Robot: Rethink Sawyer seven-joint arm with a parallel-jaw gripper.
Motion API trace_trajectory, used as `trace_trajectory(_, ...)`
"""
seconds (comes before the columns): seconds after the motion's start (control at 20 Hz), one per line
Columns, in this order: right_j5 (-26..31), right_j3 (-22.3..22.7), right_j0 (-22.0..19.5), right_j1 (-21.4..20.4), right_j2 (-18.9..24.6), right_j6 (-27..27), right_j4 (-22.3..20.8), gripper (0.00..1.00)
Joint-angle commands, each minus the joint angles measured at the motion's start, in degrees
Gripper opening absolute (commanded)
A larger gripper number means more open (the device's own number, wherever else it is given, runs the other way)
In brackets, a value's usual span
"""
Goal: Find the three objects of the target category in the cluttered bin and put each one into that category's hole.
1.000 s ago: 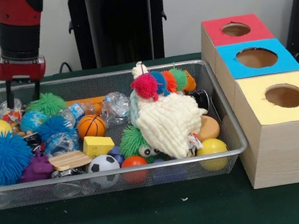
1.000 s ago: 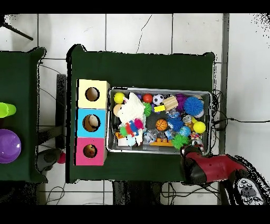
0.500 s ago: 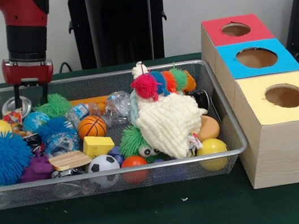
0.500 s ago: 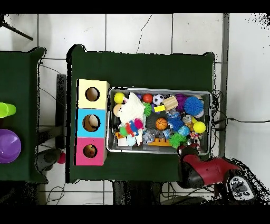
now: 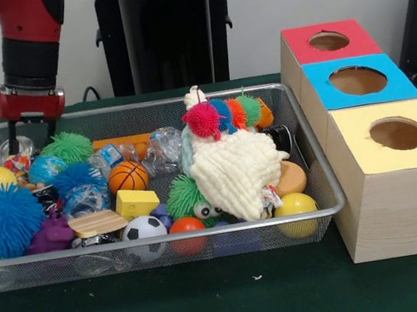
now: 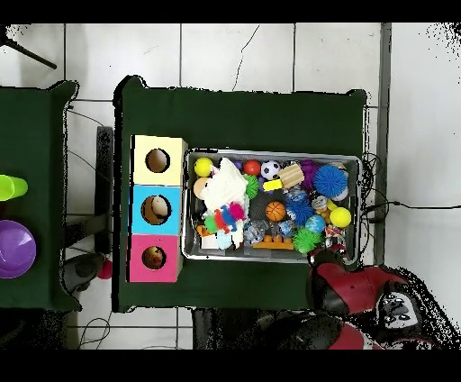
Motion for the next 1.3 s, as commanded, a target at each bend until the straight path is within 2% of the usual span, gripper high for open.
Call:
trace_trajectory(0.05, -7.9, -7.0, 2.7, 5.8, -2.6, -2.3, 0.9, 1.0)
trace_trajectory(0.15, -10.1, -7.5, 3.3, 6.8, -4.3, -3.4, 2.6, 1.0)
trace_trajectory(0.4, -19.0, -7.9, 5.5, 9.7, -10.0, -9.1, 10.7, 1.0)
trace_trajectory(0.6, -23.9, -7.7, 6.6, 10.9, -12.4, -10.8, 13.9, 1.0)
trace_trajectory(1.0, -35.2, -8.3, 10.2, 15.1, -19.5, -17.9, 23.8, 1.0)
trace_trajectory(1.1, -36.8, -8.4, 10.7, 15.5, -20.5, -17.2, 24.8, 1.0)
trace_trajectory(1.3, -36.4, -9.7, 12.1, 16.3, -22.3, -13.7, 23.7, 1.0)
